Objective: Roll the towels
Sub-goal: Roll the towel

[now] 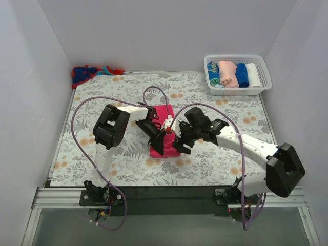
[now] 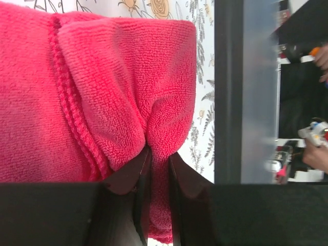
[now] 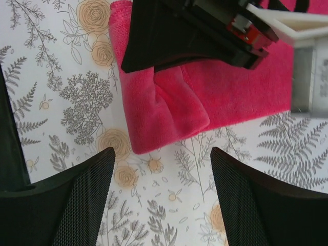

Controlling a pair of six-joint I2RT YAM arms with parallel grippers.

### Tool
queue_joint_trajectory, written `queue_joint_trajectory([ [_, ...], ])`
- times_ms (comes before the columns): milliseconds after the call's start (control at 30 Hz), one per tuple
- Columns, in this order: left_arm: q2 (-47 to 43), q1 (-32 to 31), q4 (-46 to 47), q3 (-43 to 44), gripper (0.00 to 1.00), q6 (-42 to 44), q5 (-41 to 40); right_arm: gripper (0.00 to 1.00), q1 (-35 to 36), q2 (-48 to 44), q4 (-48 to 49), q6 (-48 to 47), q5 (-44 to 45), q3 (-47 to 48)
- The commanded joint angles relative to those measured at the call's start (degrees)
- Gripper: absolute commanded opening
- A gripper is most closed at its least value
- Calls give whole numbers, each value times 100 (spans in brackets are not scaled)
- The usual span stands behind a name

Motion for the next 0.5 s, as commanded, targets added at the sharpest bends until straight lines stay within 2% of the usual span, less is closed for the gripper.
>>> queue_joint_trajectory([
  [0, 558, -33, -9, -189, 7, 261, -929, 68, 401, 340, 1115, -328, 315, -139],
  [133, 637, 20, 26, -162, 9, 252, -973, 67, 778, 604, 1861, -389, 158, -463],
  [400, 743, 152, 70, -118, 9, 244, -1026, 62, 1052, 1192, 2285, -381, 139, -727],
  [467, 734, 205, 44, -101, 9, 252, -973, 48, 1043, 1359, 2312, -424, 183, -737],
])
